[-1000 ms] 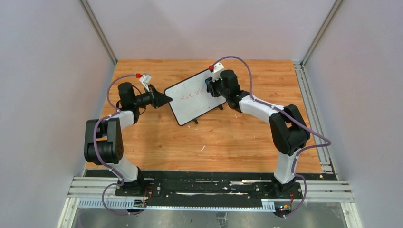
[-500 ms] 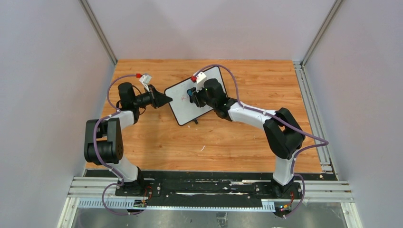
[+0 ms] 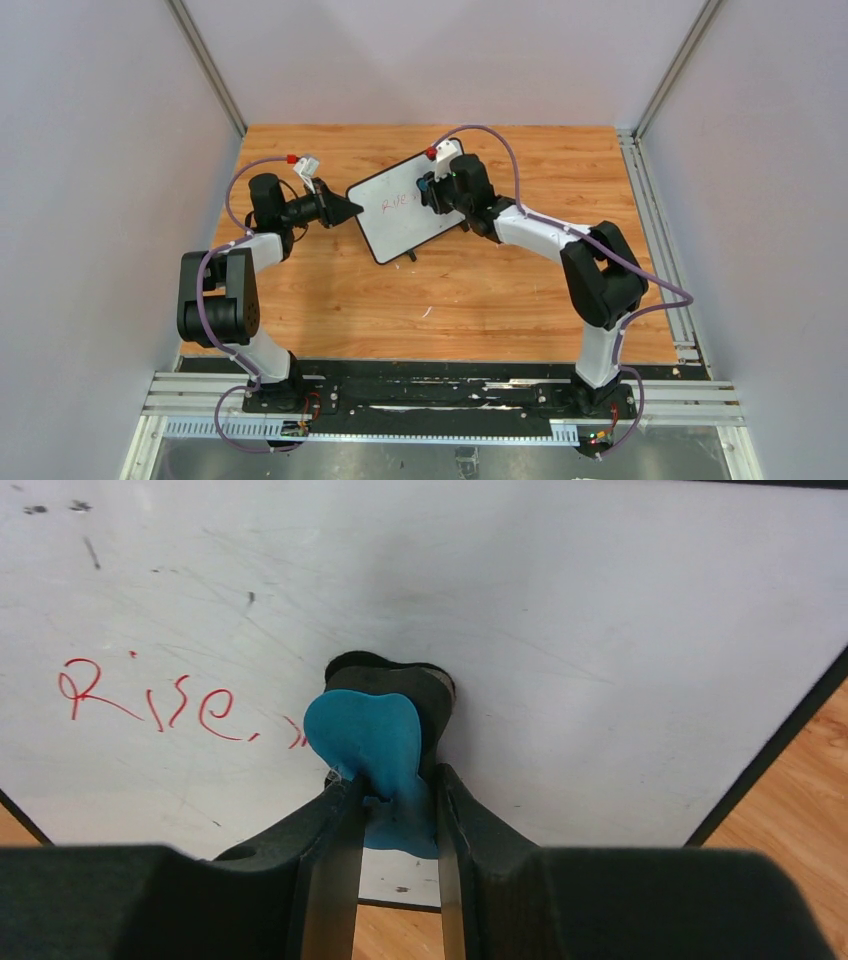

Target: Erase the whiteboard

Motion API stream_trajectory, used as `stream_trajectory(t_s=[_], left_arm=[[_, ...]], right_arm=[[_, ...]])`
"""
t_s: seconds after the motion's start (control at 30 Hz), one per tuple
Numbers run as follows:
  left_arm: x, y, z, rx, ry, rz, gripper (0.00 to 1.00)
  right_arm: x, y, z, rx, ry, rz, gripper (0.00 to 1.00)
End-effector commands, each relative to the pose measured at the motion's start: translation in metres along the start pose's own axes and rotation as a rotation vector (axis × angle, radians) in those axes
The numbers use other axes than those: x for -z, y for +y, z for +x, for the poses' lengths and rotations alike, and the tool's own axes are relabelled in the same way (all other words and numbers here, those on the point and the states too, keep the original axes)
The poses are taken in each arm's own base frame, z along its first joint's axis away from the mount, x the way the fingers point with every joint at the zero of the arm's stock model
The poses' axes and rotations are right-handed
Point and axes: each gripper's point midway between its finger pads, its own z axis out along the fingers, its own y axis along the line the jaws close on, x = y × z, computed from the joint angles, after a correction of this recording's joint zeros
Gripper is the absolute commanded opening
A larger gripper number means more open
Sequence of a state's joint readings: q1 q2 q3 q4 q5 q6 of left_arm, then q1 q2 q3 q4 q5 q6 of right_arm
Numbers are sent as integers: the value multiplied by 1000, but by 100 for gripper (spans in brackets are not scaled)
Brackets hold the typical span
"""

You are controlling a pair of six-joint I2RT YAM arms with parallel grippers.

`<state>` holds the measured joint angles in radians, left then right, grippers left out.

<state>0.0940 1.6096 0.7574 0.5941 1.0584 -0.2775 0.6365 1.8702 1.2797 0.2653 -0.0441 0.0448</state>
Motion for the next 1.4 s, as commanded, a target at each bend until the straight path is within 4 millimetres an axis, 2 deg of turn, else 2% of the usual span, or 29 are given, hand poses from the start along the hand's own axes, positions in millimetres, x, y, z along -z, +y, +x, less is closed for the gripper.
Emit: stream_trajectory(t_s=[0.0, 0.1, 0.23, 0.6, 0.97, 1.03, 1.17, 1.37], left_arm=[[-1, 12, 4, -34, 7, -37, 0], [-1, 13, 3, -36, 5, -39, 0], [-1, 13, 4, -34, 6, -37, 0], [-1, 12, 4, -33, 8, -37, 0], [-2, 12, 5, -26, 12, -34, 0], [-1, 12, 5, -26, 12, -33, 0], [-1, 11, 5, -26, 11, -32, 0], [-1, 11, 5, -27, 11, -30, 0]], right_arm=[[5, -49, 5, -9, 14, 107, 1], [9, -55, 4, -12, 11, 116, 1], [7, -44, 1, -45, 2, 70, 1], [-15, 51, 1, 31, 19, -72, 1], [-15, 111, -9, 42, 0, -173, 1], [-16, 112, -9, 46, 0, -167, 1], [-19, 102, -4, 71, 19, -127, 1], [-14, 68, 0, 77, 35, -52, 1]])
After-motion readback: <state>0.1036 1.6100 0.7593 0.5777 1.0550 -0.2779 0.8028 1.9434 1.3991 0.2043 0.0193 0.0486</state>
